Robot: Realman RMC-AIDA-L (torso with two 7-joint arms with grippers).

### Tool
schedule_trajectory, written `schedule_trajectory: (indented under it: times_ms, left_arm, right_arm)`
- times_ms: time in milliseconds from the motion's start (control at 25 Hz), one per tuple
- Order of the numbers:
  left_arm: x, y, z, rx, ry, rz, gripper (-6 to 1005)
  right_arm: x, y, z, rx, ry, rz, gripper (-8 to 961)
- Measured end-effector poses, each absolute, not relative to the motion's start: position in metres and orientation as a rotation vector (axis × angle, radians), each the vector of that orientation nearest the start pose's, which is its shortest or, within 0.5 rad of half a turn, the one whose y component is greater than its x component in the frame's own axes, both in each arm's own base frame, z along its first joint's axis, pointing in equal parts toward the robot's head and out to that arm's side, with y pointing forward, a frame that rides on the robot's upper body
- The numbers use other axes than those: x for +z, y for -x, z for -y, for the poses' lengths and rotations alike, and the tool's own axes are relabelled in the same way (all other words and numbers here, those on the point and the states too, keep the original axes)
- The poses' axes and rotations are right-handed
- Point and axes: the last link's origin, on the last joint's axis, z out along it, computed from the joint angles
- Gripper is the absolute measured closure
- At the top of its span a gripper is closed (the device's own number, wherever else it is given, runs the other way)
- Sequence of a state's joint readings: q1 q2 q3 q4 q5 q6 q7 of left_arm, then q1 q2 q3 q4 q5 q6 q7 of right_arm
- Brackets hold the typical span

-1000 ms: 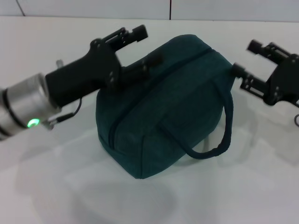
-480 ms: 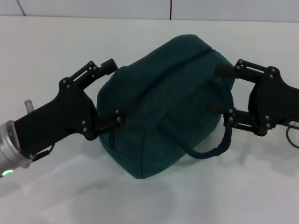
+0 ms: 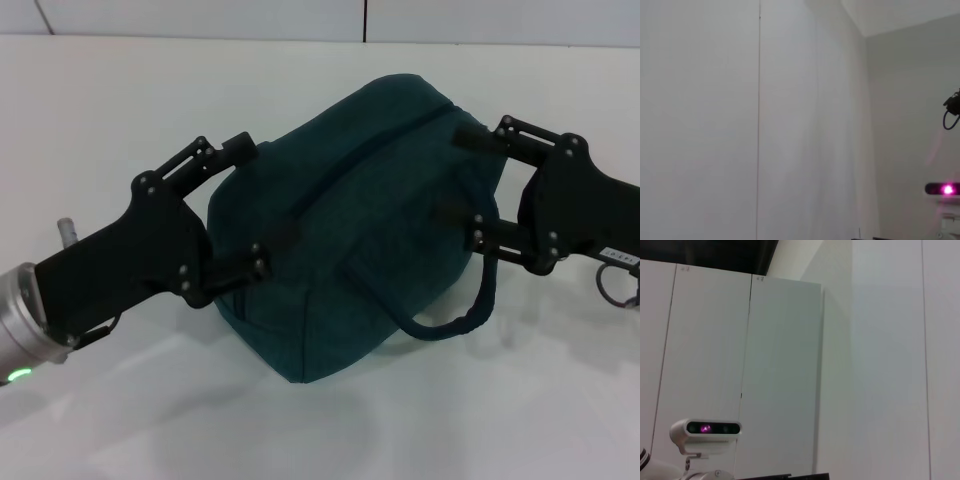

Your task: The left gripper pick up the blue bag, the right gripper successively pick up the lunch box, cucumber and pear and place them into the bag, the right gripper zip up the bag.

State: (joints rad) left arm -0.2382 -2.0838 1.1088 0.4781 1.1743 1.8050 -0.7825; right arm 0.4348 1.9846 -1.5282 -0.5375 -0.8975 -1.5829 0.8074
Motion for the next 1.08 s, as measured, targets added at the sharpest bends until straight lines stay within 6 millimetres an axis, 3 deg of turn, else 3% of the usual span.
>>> schedule_trajectory:
  times_ms: [1080]
  left_arm:
    - [-0.0017,0.2609,-0.2356,-1.361,2.308,0.121,138]
  right_arm:
    - [-0.0176,-0.2041,-0.3006,1.287,2.499,0.059,276]
